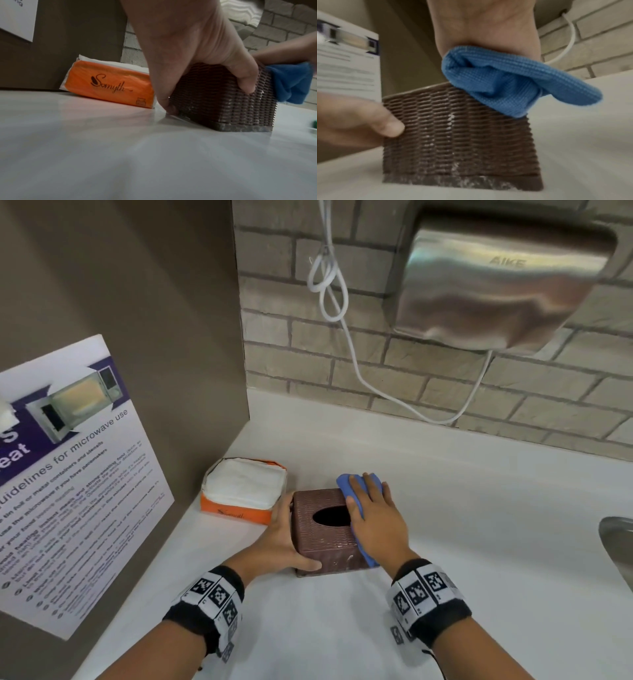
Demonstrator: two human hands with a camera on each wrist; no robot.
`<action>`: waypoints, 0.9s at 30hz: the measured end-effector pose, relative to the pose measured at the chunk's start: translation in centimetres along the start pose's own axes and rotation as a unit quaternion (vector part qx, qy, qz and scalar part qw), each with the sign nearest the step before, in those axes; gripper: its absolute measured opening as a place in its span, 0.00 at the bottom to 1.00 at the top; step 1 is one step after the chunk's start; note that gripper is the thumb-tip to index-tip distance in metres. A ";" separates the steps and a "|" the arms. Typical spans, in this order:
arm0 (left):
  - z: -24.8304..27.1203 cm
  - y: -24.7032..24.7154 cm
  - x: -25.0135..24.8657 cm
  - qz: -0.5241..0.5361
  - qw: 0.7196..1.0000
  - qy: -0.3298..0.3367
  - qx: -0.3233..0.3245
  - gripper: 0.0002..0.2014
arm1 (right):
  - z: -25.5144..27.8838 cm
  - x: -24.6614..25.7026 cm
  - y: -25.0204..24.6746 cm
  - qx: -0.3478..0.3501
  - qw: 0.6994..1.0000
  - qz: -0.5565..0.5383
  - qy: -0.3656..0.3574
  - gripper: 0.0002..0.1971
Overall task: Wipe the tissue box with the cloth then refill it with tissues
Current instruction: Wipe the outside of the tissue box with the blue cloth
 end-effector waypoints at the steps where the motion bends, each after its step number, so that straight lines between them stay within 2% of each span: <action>1: -0.1 0.0 0.0 -0.001 1.000 0.000 0.002 0.64 | 0.3 0.2 0.0 -0.014 0.999 0.028 -0.018 0.26; 5: 0.0 0.0 -0.2 -0.009 1.000 0.001 0.001 0.63 | 1.4 3.5 1.2 -0.010 0.988 0.094 -0.124 0.30; 7: -0.1 0.0 -0.1 -0.005 1.000 -0.002 0.002 0.67 | 1.3 4.9 1.9 -0.007 0.980 0.110 -0.167 0.30; 10: 0.0 0.0 -0.1 0.002 1.000 -0.007 0.000 0.70 | 0.1 4.2 2.0 0.021 0.981 0.084 -0.174 0.33; 14: 0.1 0.1 -0.2 0.011 1.000 -0.009 -0.004 0.67 | -0.9 3.0 1.2 0.010 0.989 0.035 -0.146 0.47; 18: 0.1 0.0 -0.2 -0.001 1.000 0.000 -0.004 0.61 | -1.1 2.0 0.4 0.087 0.979 0.068 -0.170 0.54; 22: -0.2 0.2 0.0 -0.012 1.000 -0.008 -0.009 0.61 | -0.8 1.2 -0.1 0.063 0.981 0.079 -0.167 0.40; 24: -0.4 0.3 0.4 -0.018 1.000 -0.025 -0.002 0.65 | -0.2 2.7 0.6 0.065 0.980 0.079 -0.172 0.36; 25: -0.4 0.1 0.5 -0.022 0.999 -0.040 0.007 0.65 | 0.3 3.9 1.2 0.062 0.977 0.089 -0.184 0.33; 26: -0.5 0.2 0.8 -0.025 0.998 -0.048 0.016 0.58 | 0.8 5.2 2.0 0.050 0.973 0.101 -0.202 0.30; 27: -0.4 0.3 0.9 -0.029 0.998 -0.057 0.019 0.47 | 1.4 6.4 2.7 0.033 0.970 0.106 -0.218 0.28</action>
Point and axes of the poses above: each hand's wrist, its own z-axis away from the middle knuckle, its own y-axis out of the palm, x = y × z, the point moved 1 cm from there along -z, towards the middle knuckle, and after that the axes turned 2 degrees about x, right-handed, at the moved point
